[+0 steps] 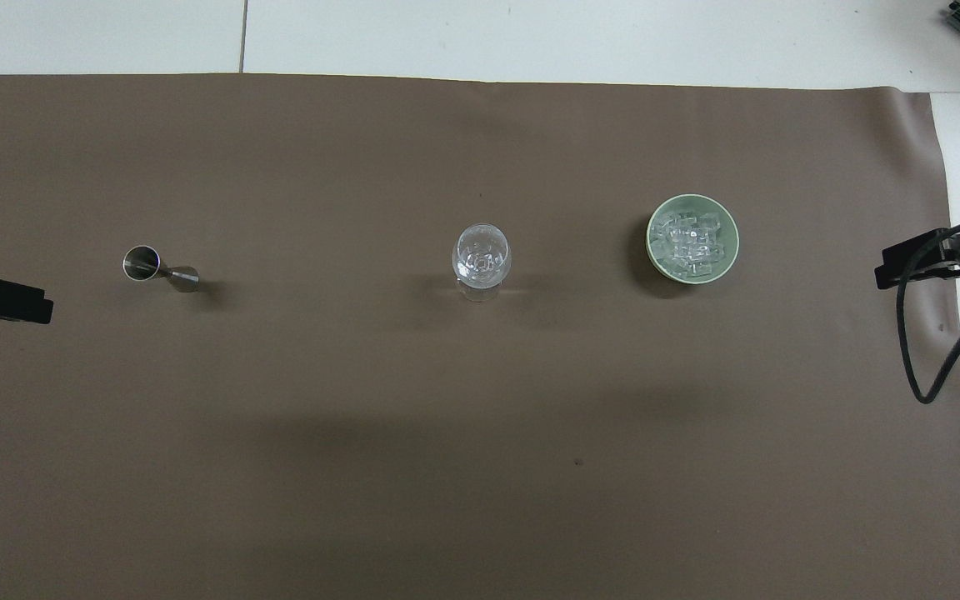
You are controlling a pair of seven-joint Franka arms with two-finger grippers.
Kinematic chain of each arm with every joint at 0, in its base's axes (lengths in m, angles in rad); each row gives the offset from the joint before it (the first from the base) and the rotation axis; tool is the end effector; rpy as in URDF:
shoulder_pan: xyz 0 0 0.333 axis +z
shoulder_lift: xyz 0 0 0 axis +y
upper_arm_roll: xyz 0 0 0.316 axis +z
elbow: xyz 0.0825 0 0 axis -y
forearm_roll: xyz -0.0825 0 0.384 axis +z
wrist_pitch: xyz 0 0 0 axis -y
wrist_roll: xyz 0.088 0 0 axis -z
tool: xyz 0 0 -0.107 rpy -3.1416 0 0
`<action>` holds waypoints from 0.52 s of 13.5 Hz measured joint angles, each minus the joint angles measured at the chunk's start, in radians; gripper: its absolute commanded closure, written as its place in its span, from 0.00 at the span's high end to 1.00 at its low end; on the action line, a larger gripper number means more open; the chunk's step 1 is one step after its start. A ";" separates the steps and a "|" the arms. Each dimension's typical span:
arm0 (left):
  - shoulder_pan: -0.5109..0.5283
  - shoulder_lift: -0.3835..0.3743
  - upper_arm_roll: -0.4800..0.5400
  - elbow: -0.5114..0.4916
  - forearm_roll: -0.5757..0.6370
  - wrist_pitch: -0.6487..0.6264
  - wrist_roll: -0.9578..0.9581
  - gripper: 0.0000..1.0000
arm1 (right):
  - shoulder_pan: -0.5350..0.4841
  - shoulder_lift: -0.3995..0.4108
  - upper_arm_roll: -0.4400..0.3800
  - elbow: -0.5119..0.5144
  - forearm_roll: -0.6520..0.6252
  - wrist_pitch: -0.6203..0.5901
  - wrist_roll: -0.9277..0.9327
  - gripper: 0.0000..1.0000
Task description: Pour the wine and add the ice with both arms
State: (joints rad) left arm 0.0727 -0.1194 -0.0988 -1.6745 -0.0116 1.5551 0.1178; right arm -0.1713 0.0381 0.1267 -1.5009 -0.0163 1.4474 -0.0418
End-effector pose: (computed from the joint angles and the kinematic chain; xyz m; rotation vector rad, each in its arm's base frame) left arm 0.5148 -0.0179 0.6378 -3.1334 0.2250 0.0009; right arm 0.5527 -0.0280 0.6259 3.1308 -0.0062 -0.1437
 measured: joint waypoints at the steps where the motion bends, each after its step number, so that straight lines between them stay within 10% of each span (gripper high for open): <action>1: 0.000 -0.003 -0.001 0.007 0.000 0.000 0.000 1.00 | 0.012 -0.004 -0.021 0.000 0.008 -0.002 0.000 1.00; 7: 0.001 -0.011 0.001 0.015 0.000 0.000 0.000 1.00 | 0.014 -0.004 -0.031 0.000 0.015 -0.002 -0.001 1.00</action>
State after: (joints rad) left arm 0.0732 -0.1304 -0.0980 -1.6598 -0.0116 1.5547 0.1174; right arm -0.1576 0.0337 0.0953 -1.5010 -0.0018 1.4453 -0.0428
